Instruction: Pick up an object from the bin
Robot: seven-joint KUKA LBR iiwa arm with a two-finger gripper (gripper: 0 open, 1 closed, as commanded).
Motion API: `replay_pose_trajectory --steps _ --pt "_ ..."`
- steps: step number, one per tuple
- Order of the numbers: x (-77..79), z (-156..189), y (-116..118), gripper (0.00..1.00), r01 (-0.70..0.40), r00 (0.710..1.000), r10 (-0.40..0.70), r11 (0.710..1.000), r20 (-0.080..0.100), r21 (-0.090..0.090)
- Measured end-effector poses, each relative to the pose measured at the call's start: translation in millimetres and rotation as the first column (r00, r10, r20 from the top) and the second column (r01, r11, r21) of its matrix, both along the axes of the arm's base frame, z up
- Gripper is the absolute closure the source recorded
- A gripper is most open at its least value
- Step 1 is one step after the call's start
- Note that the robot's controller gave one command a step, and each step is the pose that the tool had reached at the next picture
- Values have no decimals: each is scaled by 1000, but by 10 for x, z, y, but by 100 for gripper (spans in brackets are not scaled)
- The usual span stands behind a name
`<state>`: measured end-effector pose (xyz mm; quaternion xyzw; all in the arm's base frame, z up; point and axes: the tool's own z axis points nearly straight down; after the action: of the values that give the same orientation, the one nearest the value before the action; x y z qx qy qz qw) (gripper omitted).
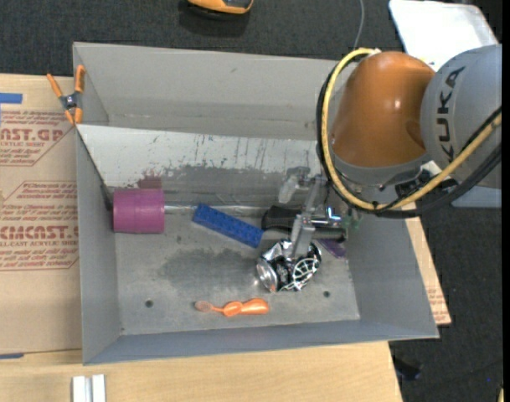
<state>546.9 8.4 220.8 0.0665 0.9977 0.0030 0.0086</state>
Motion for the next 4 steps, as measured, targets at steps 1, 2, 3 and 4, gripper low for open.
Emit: replay_pose_trajectory --steps 1,2,3,4 --pt "-27 -247 191 0 114 993 -114 993 7 7" --pt "88 -879 140 0 -88 996 88 996 8 0" --pt "81 -1390 134 0 -155 988 155 988 7 0" --pt "113 -1458 285 100 -20 1000 20 1000 16 4"
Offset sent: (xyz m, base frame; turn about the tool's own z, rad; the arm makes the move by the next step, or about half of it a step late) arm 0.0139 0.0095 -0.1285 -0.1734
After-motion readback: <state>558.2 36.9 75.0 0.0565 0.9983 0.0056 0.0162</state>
